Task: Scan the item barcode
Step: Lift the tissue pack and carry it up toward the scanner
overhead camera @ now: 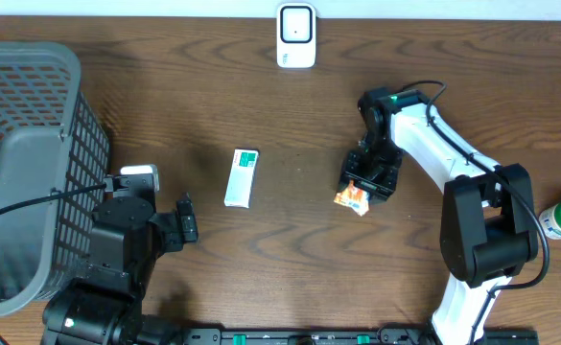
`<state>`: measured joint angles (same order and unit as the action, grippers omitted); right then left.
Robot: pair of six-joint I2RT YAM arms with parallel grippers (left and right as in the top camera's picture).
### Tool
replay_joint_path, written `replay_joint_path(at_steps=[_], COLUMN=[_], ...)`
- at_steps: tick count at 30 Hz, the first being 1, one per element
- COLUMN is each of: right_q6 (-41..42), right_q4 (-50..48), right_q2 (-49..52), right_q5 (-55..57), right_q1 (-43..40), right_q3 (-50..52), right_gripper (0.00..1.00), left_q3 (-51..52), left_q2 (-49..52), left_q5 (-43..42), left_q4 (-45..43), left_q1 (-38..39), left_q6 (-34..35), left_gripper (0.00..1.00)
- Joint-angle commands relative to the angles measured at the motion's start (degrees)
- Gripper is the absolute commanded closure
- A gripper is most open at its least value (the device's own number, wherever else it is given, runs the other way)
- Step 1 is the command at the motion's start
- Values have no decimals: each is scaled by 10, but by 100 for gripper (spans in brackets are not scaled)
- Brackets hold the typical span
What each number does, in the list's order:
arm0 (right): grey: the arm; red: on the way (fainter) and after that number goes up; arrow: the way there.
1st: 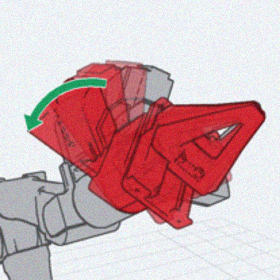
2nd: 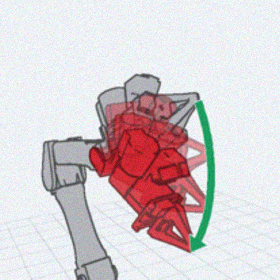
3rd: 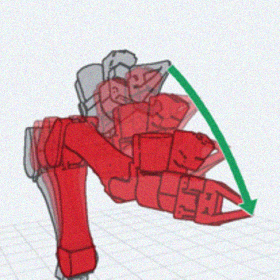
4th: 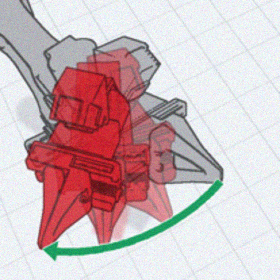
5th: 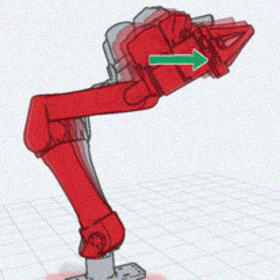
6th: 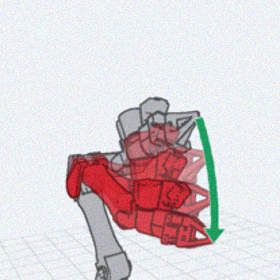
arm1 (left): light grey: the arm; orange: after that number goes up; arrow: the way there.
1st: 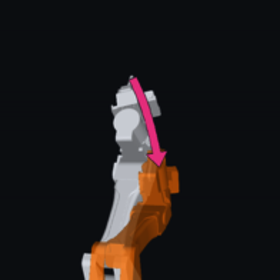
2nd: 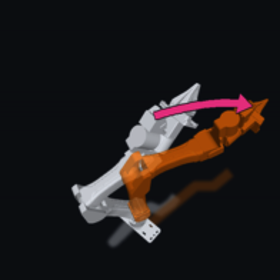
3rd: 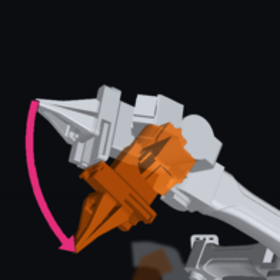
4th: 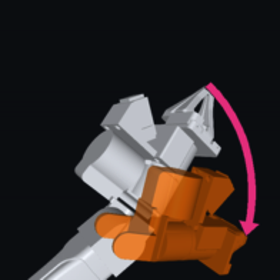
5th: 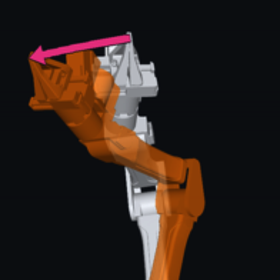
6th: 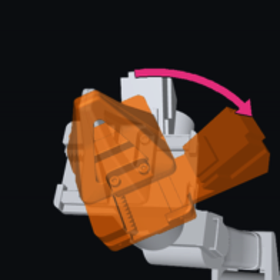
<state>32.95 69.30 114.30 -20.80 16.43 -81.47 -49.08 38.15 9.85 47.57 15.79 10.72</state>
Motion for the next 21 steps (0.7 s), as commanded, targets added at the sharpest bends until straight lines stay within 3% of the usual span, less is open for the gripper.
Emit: replay_joint_path(at_steps=[1, 7, 16, 21], right_q6=[-34, -65, -51, -52], right_q4=[-49, -177, -445, -538], right_q2=[-1, -1, 2, 4], right_q5=[-3, 11, 102, 117], right_q1=[4, 5, 25, 35], right_q3=[-23, -74, -82, -82], right_gripper=[44, 44, 28, 30], left_q3=[-3, -3, -3, -3], left_q2=[0, 0, 0, 0], left_q5=[9, 9, 9, 9], left_q4=[0, 0, 0, 0], left_q1=[-1, -1, -1, -1], left_q6=[3, 3, 3, 3], left_gripper=[4, 4, 4, 4])
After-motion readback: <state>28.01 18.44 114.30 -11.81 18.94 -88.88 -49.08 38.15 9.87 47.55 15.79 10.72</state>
